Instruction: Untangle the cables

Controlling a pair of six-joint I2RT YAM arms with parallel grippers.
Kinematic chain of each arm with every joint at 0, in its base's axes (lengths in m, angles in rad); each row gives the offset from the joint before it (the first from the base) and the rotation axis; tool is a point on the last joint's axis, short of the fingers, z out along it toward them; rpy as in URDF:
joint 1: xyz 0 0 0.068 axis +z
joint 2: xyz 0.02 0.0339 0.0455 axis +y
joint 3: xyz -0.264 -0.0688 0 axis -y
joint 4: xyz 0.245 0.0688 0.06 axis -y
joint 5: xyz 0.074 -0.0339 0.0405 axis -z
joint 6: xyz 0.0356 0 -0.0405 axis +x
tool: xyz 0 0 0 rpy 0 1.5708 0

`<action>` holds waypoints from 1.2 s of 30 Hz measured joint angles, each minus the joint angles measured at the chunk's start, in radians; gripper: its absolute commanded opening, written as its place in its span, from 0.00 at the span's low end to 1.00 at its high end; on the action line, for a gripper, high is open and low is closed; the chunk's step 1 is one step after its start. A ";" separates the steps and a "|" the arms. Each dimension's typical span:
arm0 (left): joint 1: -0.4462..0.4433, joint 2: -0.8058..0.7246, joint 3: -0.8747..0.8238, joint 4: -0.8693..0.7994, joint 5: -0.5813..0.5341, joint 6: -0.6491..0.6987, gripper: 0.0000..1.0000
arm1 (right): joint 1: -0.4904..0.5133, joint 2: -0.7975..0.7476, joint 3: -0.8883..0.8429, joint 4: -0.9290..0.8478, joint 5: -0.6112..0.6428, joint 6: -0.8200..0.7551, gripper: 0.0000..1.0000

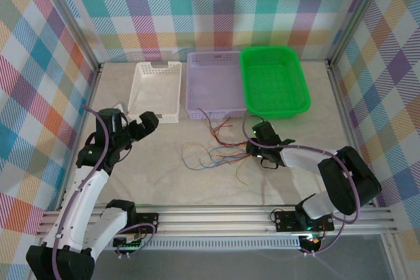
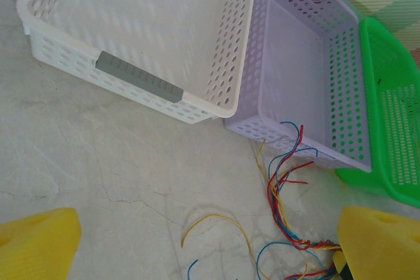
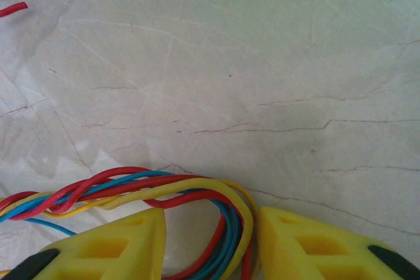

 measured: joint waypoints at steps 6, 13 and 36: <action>0.000 0.000 0.000 -0.001 0.000 0.000 1.00 | 0.000 -0.006 -0.007 0.008 0.002 0.013 0.41; 0.000 -0.004 0.000 -0.001 0.000 0.000 1.00 | 0.000 -0.061 -0.047 0.002 -0.016 0.026 0.46; -0.001 -0.002 0.000 -0.001 -0.004 0.021 1.00 | 0.000 0.031 -0.015 0.068 0.001 0.026 0.27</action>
